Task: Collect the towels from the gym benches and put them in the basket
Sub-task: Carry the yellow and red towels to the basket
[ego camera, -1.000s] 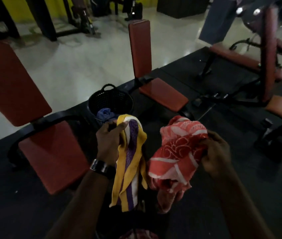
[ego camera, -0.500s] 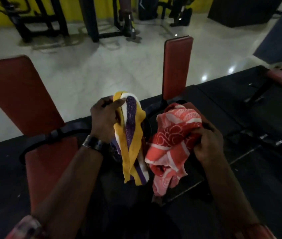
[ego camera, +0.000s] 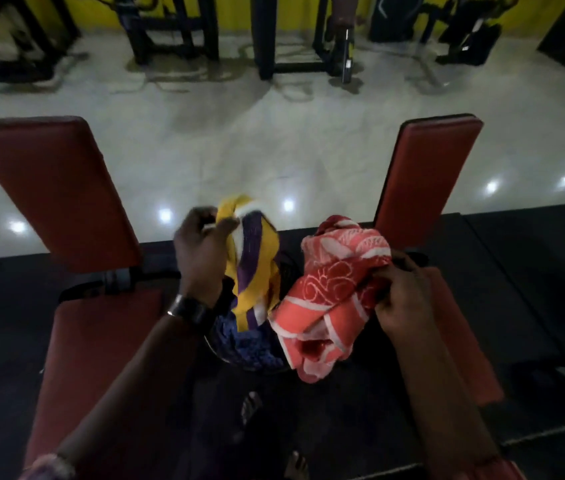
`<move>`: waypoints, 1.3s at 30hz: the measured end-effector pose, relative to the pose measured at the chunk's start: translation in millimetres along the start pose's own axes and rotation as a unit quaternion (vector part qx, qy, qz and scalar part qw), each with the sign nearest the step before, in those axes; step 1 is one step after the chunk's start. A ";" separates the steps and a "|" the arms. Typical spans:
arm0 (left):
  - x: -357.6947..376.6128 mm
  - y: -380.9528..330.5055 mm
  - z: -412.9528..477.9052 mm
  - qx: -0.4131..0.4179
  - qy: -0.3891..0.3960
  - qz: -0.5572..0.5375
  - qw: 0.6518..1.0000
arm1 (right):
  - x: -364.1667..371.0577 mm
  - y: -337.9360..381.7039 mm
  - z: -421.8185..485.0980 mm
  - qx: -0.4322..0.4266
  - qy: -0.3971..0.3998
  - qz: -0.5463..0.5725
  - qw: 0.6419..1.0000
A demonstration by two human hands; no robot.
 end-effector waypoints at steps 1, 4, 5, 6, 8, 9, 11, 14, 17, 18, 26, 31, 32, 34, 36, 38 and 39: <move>5.0 28.3 7.4 -0.030 0.003 0.041 0.999 | 7.9 1.0 14.8 -0.001 0.004 -0.003 1.000; 16.4 105.9 15.6 -0.128 0.062 0.160 0.977 | 33.0 2.9 46.5 -0.010 0.002 -0.024 1.000; 19.1 126.4 16.3 -0.156 0.084 0.184 0.967 | 39.6 -1.2 56.5 0.000 -0.004 -0.006 1.000; 22.2 141.6 21.6 -0.176 0.089 0.195 0.961 | 48.4 -3.6 69.8 0.009 -0.008 0.005 1.000; 28.2 159.3 36.4 -0.189 0.088 0.197 0.958 | 67.3 -5.4 91.1 0.017 -0.006 0.005 1.000; 33.3 164.5 43.7 -0.191 0.090 0.186 0.960 | 73.8 -5.9 99.8 0.018 -0.005 0.002 1.000; 42.6 167.6 62.7 -0.185 0.082 0.189 0.961 | 91.6 -4.2 115.6 0.020 0.014 0.011 1.000; 66.0 163.0 80.8 -0.176 0.164 0.185 0.953 | 119.1 -3.2 135.5 0.042 0.059 0.047 0.996; 102.0 157.9 70.2 -0.141 0.357 0.176 0.907 | 147.4 -0.5 150.7 0.086 0.132 0.098 0.983; 107.0 159.0 68.2 -0.146 0.368 0.191 0.898 | 156.3 0.0 154.6 0.104 0.159 0.110 0.975; 79.2 152.8 88.5 -0.158 0.044 0.180 0.970 | 148.9 28.4 204.4 -0.070 0.178 -0.037 0.981; 57.9 170.6 62.9 -0.155 -0.082 0.239 0.955 | 145.2 -7.8 217.1 -0.253 0.203 -0.325 0.888; 59.8 170.4 59.7 -0.145 -0.097 0.231 0.957 | 146.1 -25.2 218.2 -0.247 0.230 -0.344 0.876; 62.9 163.7 57.1 -0.114 -0.133 0.203 0.963 | 144.5 -66.0 220.5 -0.208 0.296 -0.396 0.844; 59.7 153.0 60.1 -0.079 -0.178 0.214 0.957 | 144.3 -101.6 221.3 -0.149 0.368 -0.448 0.801; 55.1 144.2 60.0 -0.039 -0.205 0.259 0.943 | 146.3 -124.6 219.3 -0.119 0.424 -0.480 0.759; 55.3 140.9 57.7 -0.015 -0.204 0.284 0.937 | 148.7 -133.3 217.4 -0.113 0.449 -0.478 0.747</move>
Point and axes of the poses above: each hand's wrist, its own z-axis towards the middle knuckle, its own x-axis out of the palm, y = z × x, the point moved 8 cm from there along z, towards the middle knuckle, and after that the axes turned 1 degree about x, right-handed, at the moved point
